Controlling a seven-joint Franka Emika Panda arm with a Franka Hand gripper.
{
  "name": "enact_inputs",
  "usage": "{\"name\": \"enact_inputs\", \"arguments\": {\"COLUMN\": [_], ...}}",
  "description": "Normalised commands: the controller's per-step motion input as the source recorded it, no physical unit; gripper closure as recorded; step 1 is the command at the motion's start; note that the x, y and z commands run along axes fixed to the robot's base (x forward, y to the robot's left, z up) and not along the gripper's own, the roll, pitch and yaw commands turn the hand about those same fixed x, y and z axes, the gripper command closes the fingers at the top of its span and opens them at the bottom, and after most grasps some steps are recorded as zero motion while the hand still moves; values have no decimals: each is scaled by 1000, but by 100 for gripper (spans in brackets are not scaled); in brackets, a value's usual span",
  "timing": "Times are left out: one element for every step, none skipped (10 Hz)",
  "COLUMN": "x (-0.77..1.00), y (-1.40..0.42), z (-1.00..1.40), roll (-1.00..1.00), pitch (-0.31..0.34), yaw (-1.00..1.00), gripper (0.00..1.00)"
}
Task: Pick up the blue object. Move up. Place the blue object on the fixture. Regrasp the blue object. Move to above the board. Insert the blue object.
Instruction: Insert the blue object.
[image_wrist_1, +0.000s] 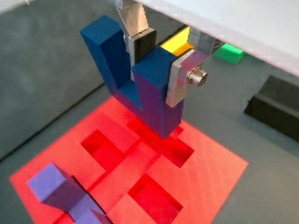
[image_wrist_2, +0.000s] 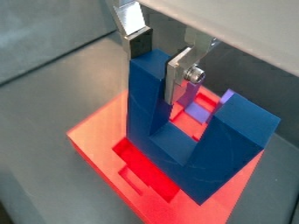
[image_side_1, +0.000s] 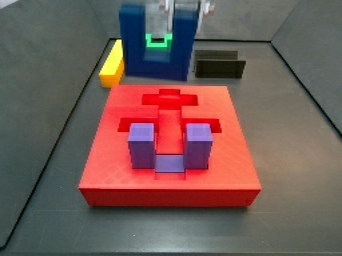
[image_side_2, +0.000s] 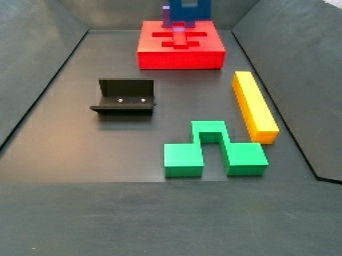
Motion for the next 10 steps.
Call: {"name": "enact_inputs", "arguments": {"x": [49,200,351,214,154,91,0,-71,-66,-9], "y": [386,306,0,0,-126,-311,-203,-234,-154,-63], "z": [-286,-391,-326,-391,-446,-251,-189,-171,-51,-123], "roll": [-446,-380,-211,-141,0,129,79,90,69,61], "pitch": [-103,-79,0,0,0,11,-19,-54,-23,-26], "yaw": [0,0,0,83,49,0,0,0,0,0], "gripper": [100,100,100,100,100,100,100,100,100,100]}}
